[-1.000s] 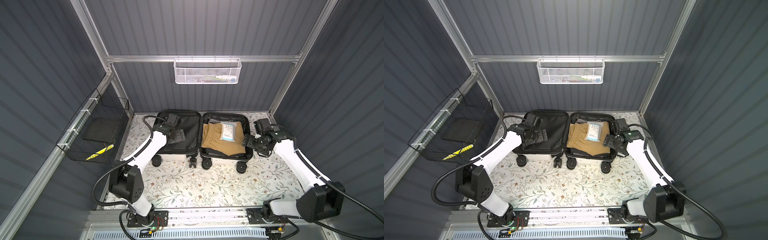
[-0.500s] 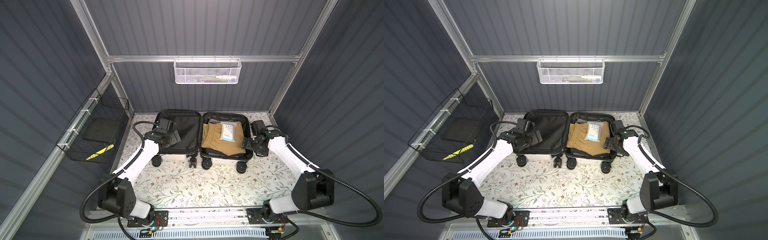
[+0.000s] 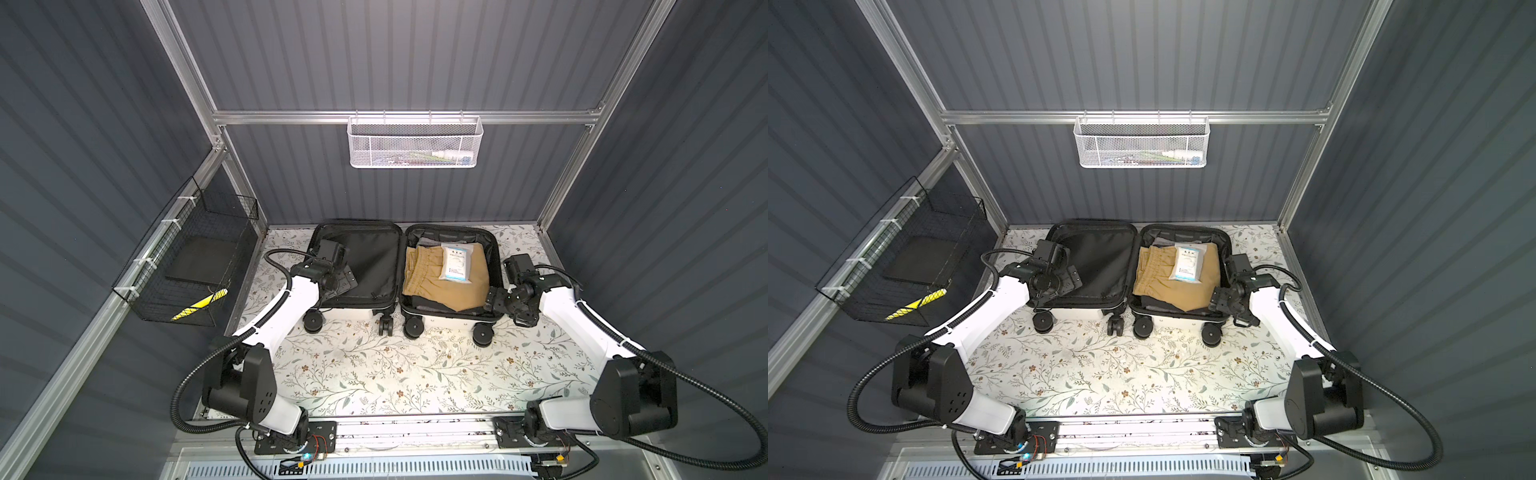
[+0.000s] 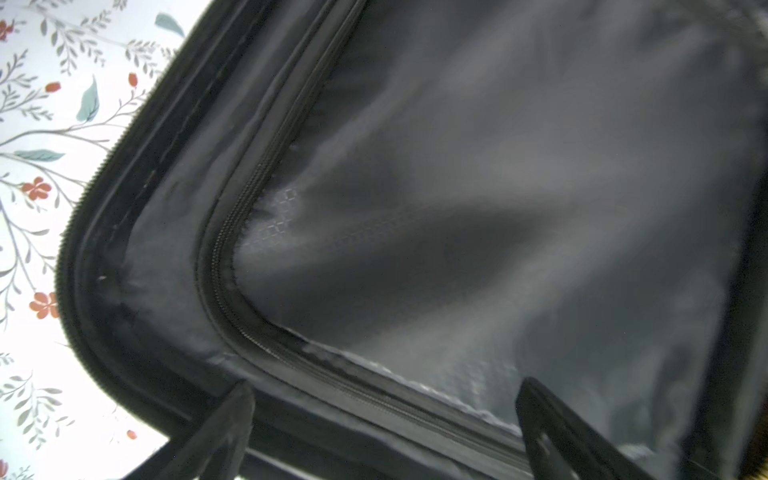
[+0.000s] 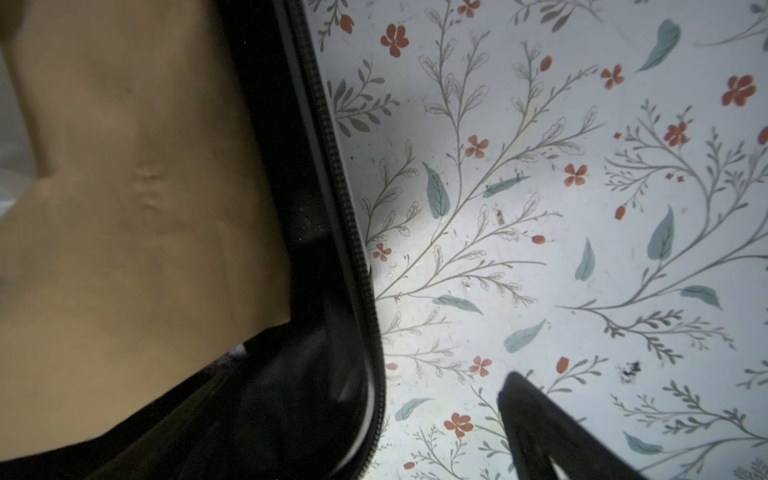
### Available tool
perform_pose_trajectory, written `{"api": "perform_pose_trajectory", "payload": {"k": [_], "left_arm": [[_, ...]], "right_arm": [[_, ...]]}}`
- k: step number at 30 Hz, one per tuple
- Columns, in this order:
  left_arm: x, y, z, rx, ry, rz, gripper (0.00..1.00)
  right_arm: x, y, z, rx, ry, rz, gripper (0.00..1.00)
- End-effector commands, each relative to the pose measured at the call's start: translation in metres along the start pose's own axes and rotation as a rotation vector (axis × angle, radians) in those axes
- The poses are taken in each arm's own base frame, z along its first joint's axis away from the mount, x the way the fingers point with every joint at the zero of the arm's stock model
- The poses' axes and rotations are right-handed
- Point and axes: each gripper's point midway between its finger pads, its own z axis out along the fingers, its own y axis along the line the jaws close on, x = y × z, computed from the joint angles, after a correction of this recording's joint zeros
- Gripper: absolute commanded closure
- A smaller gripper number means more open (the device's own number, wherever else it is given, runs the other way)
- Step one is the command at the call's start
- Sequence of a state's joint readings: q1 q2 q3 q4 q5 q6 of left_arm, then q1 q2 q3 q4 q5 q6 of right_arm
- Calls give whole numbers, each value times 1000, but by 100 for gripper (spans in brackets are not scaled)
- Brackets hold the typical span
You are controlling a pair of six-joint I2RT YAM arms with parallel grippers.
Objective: Pack the luggage
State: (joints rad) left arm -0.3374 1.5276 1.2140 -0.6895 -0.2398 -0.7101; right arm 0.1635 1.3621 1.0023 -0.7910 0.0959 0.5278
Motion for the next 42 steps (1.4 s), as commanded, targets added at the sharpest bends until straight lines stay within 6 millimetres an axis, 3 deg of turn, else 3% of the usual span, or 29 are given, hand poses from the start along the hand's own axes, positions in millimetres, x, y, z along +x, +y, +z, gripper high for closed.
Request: {"api": "perform_pose_trajectory", "payload": {"k": [1, 14, 25, 29, 37, 42], "left_arm": [[15, 13, 8, -55, 64, 39, 0], [59, 32, 29, -108, 216, 48, 0], [80, 41, 9, -60, 247, 15, 0], [76, 38, 2, -40, 238, 15, 0], [48, 30, -28, -44, 190, 65, 0], [53, 43, -38, -88, 209, 67, 0]], "right_arm": [[8, -5, 5, 1, 16, 42, 1], [24, -28, 19, 35, 69, 128, 1], [33, -41, 29, 40, 102, 190, 1], [33, -39, 29, 25, 103, 195, 1], [30, -36, 28, 5, 98, 192, 1], [29, -37, 29, 11, 96, 201, 1]]}}
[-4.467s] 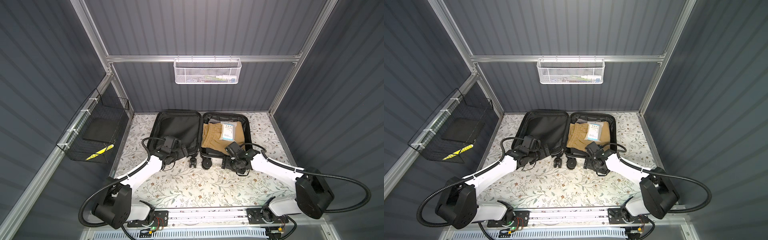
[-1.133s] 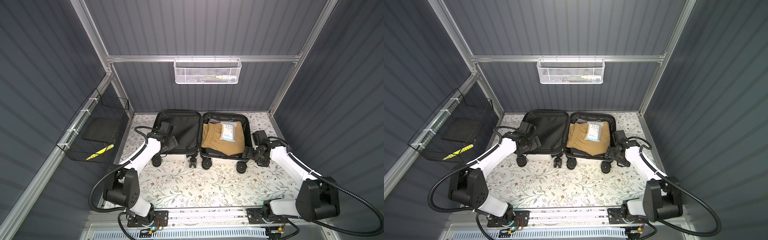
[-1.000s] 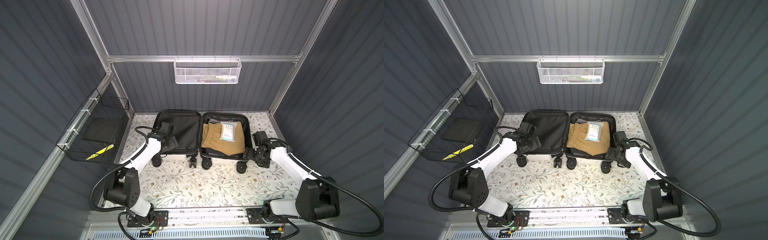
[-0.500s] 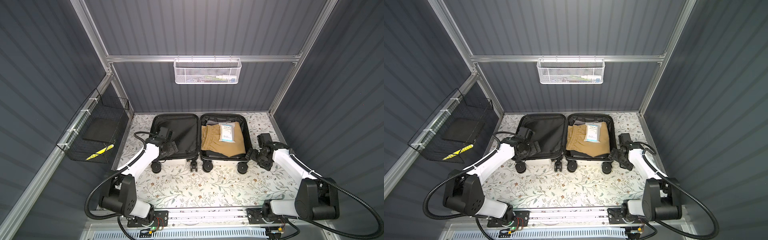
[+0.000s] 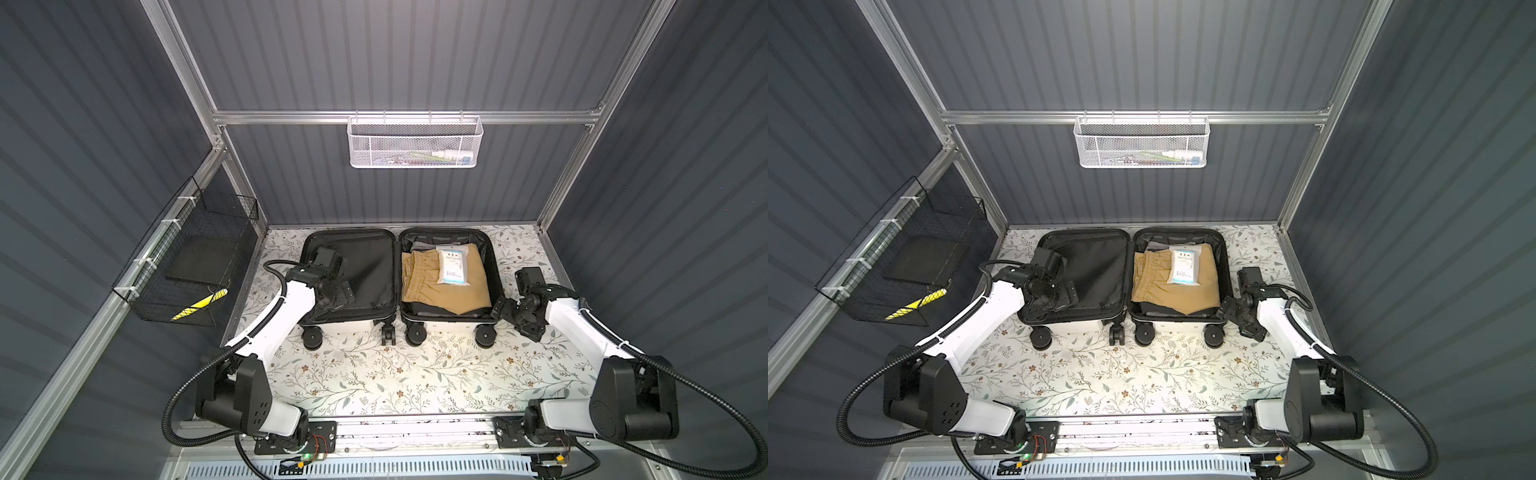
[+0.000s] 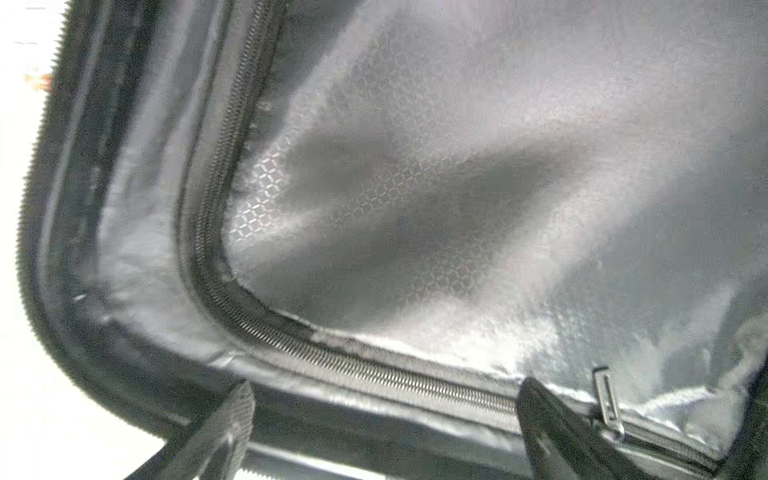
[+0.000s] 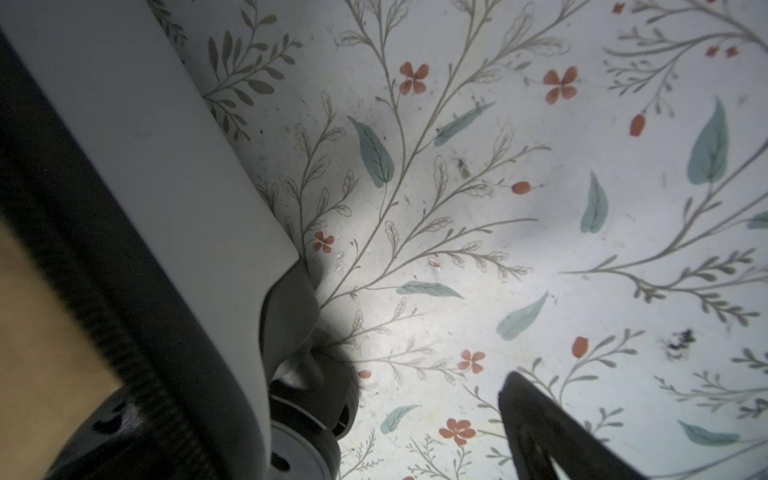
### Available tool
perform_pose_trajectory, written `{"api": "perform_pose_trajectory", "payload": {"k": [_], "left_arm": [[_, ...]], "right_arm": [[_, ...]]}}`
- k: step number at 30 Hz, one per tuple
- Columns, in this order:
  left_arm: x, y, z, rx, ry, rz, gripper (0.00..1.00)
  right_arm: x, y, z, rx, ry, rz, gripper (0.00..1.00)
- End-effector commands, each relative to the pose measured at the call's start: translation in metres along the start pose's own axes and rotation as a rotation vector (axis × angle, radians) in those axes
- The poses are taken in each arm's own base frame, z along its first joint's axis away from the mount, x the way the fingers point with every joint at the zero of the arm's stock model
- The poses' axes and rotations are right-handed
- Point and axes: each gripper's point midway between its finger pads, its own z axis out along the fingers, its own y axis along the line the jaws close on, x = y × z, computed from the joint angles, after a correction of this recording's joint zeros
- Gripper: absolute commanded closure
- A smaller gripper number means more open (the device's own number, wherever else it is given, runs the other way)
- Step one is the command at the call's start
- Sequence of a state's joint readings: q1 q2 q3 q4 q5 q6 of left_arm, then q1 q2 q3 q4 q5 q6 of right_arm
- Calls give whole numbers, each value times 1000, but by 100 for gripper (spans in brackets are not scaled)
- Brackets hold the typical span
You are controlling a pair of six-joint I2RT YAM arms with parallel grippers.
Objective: Pack the luggage
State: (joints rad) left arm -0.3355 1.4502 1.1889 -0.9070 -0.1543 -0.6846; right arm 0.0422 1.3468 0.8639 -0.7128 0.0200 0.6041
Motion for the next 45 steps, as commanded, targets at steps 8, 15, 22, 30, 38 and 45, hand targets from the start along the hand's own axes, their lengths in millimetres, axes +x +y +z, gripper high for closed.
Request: {"api": "perform_pose_trajectory", "payload": {"k": [8, 15, 22, 30, 38, 45], "left_arm": [[18, 40, -9, -140, 16, 14, 0], [4, 40, -3, -165, 13, 43, 0], [-26, 40, -8, -147, -40, 35, 0], [-47, 43, -8, -129, -61, 14, 0], [-46, 53, -2, -117, -48, -18, 0], [-29, 56, 4, -77, -24, -49, 0]], "right_arm": [[0, -11, 6, 32, 22, 62, 1], [-6, -36, 16, 82, 29, 200, 1], [-9, -52, 11, 111, 6, 269, 1], [-4, -70, 4, 180, -22, 311, 1], [1, -81, -2, 206, -51, 361, 1], [-1, -51, 7, 51, -1, 311, 1]]}}
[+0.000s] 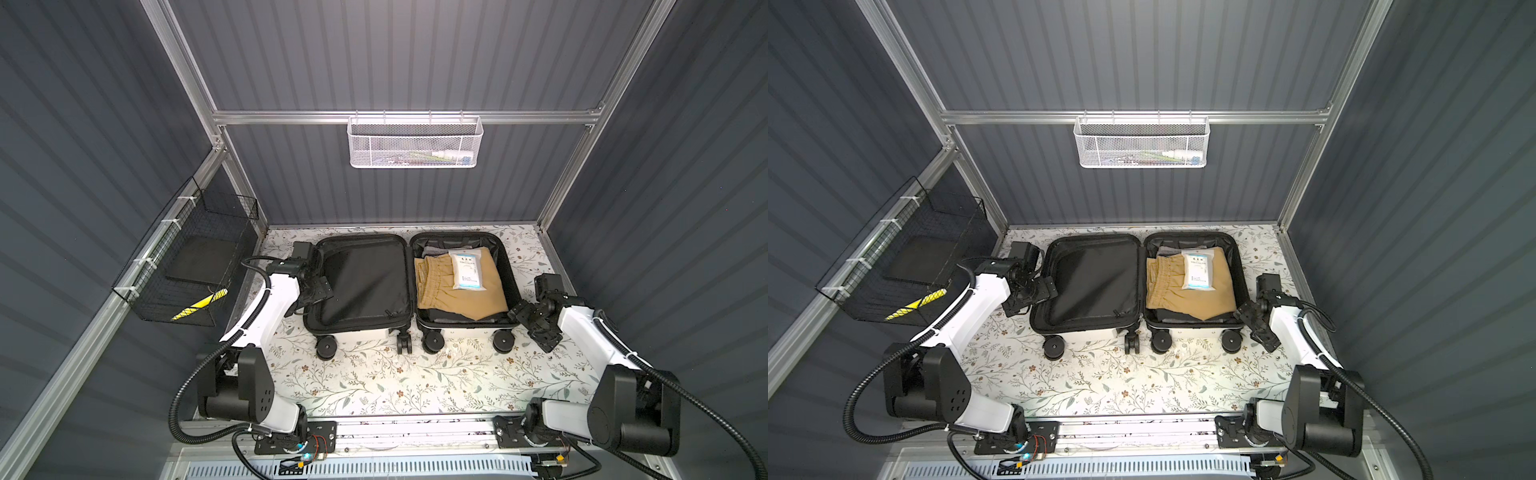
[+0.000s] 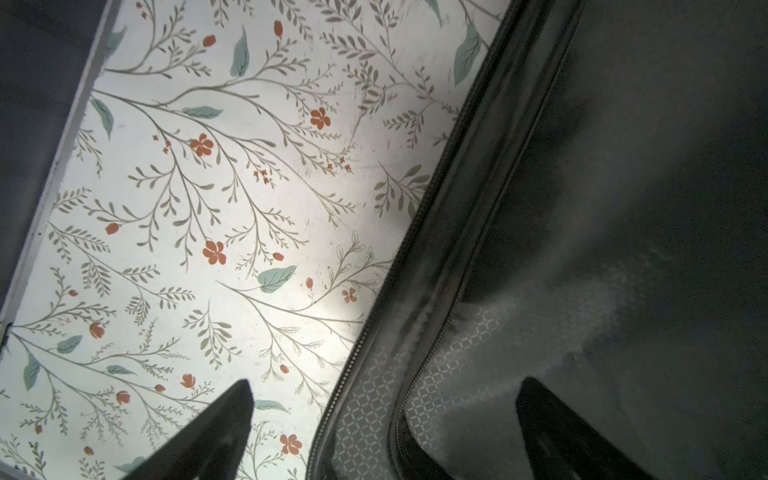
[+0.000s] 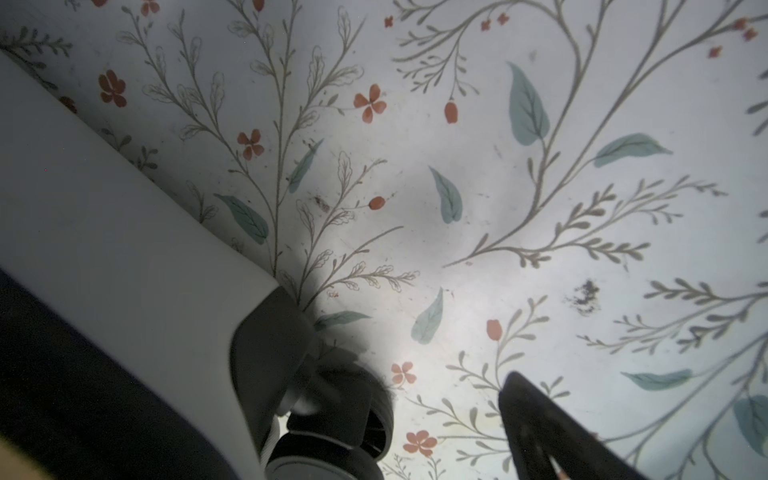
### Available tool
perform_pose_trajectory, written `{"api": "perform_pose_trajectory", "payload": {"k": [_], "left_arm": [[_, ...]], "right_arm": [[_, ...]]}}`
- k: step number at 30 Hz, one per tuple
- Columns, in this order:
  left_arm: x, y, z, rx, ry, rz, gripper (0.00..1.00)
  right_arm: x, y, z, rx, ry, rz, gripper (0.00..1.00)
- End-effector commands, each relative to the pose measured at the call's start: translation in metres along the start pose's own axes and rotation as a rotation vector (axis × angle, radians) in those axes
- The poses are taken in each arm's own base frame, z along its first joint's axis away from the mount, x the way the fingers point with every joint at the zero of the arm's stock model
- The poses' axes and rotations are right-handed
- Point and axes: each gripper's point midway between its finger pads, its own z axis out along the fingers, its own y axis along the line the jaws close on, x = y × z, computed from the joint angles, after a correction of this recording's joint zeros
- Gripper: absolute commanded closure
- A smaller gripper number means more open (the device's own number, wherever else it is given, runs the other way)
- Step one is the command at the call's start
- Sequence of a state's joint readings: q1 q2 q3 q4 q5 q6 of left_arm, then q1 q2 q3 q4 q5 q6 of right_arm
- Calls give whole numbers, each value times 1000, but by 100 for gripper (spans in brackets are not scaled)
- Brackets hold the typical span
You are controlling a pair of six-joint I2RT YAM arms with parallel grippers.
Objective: Pack the luggage
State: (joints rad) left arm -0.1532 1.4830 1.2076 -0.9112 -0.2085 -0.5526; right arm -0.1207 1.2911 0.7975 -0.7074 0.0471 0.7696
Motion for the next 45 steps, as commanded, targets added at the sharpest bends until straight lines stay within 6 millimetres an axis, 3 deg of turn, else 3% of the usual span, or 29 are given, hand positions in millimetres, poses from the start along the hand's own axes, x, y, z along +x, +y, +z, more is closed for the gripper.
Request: {"api": "perform_pose_trajectory", "payload": {"k": [1, 6, 15, 35, 39, 45], "left_arm": [[11, 1, -4, 44, 11, -15, 0], [29, 4, -4, 73, 38, -47, 1], [57, 3, 7, 157, 56, -135, 6], [59, -13, 20, 327, -50, -161, 29], [56, -16, 20, 345, -68, -163, 36], [51, -15, 11, 356, -105, -145, 59]], "right_arm": [[8, 4, 6, -41, 49, -24, 1], [13, 29, 3, -182, 80, -67, 1], [16, 45, -1, -275, 97, -96, 1], [18, 59, -4, -355, 108, -124, 8], [18, 61, -5, -365, 107, -127, 8], [18, 64, -6, -380, 109, -139, 9]]}}
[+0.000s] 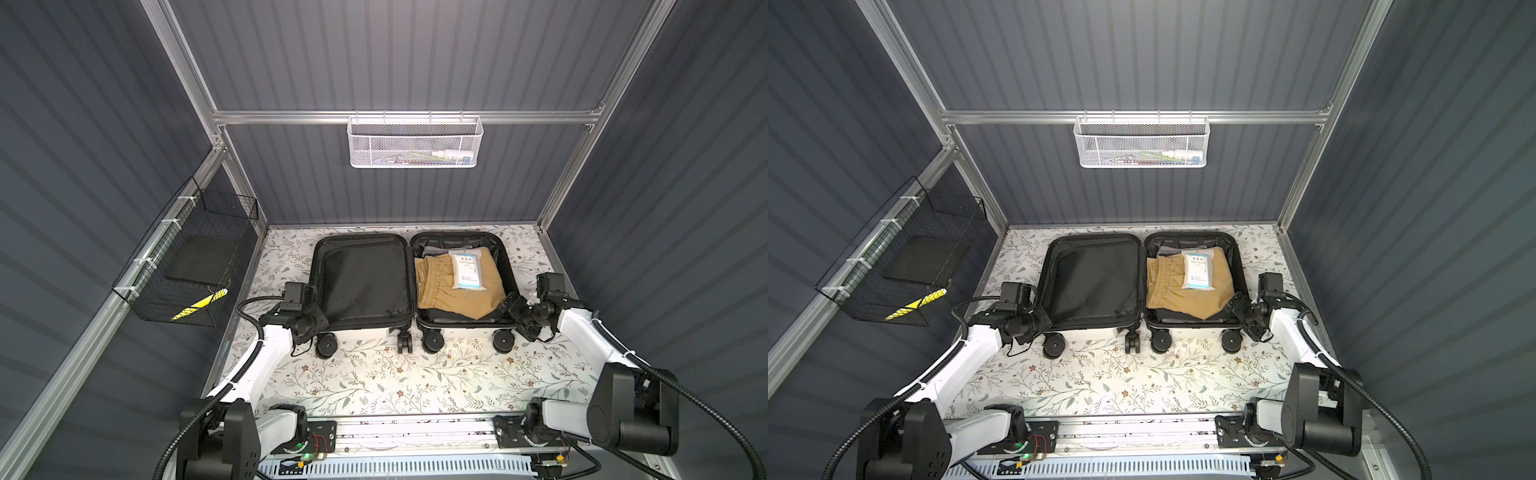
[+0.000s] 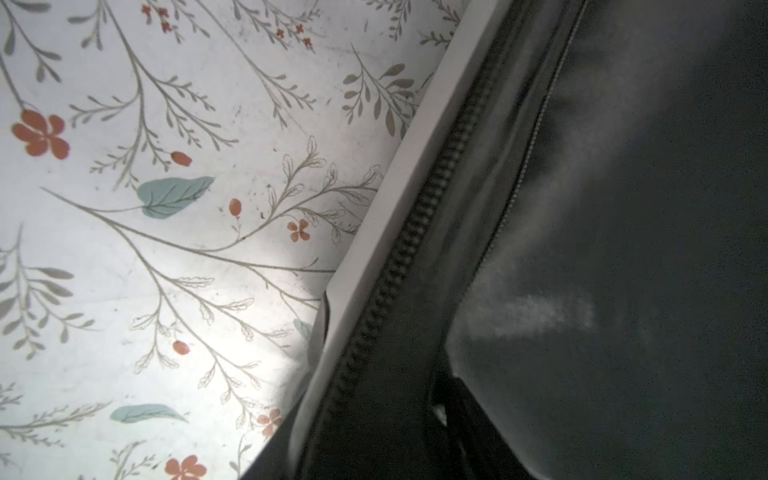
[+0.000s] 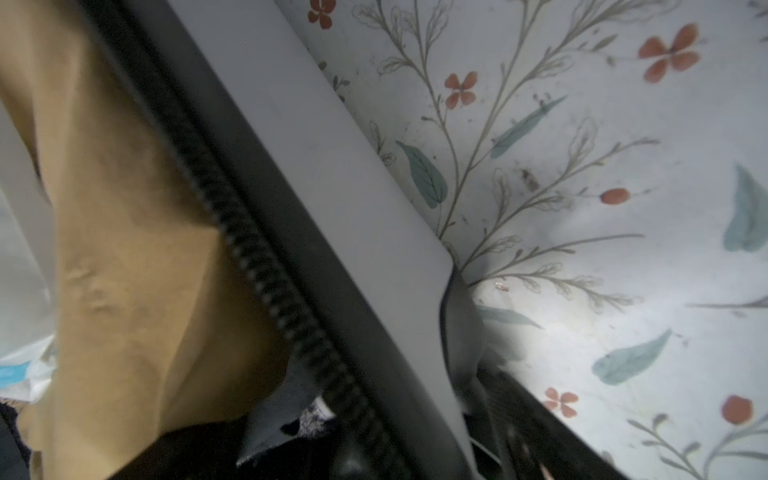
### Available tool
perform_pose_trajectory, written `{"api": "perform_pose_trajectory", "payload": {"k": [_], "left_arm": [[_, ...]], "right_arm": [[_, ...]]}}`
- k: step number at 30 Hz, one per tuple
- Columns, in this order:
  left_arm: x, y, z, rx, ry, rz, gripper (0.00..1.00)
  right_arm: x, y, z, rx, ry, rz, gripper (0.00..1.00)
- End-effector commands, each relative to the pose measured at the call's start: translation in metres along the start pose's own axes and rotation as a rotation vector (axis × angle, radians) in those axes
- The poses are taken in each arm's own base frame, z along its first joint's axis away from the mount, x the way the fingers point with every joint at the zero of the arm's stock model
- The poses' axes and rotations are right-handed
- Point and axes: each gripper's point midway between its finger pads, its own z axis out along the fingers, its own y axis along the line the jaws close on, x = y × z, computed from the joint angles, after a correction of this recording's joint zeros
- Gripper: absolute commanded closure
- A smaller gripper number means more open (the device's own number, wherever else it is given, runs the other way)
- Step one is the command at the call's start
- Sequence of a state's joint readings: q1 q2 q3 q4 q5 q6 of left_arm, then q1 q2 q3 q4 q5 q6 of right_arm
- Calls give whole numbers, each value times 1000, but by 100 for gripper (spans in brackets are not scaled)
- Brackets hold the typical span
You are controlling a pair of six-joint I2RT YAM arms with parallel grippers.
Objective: Pack the luggage
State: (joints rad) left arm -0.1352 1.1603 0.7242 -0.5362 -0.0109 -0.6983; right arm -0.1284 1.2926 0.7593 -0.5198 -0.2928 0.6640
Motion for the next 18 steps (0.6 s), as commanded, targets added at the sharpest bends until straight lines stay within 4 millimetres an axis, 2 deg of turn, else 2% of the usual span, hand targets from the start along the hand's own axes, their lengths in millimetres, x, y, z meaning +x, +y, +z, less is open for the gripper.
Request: {"api": "perform_pose_trajectory", "payload": {"k": [1, 8, 12, 18], "left_arm": [[-8, -19, -12, 84, -39, 38, 60], [-22, -31, -34, 118, -83, 76, 69], [-30, -39, -44, 135, -100, 92, 70], [-35, -49, -52, 167, -107, 106, 75]], "right_arm": [[1, 5, -2, -33, 3, -26, 9], [1, 16, -2, -82, 24, -43, 9], [-4, 21, -4, -85, 19, -55, 9], [-9, 19, -8, -61, 3, -63, 9]]}}
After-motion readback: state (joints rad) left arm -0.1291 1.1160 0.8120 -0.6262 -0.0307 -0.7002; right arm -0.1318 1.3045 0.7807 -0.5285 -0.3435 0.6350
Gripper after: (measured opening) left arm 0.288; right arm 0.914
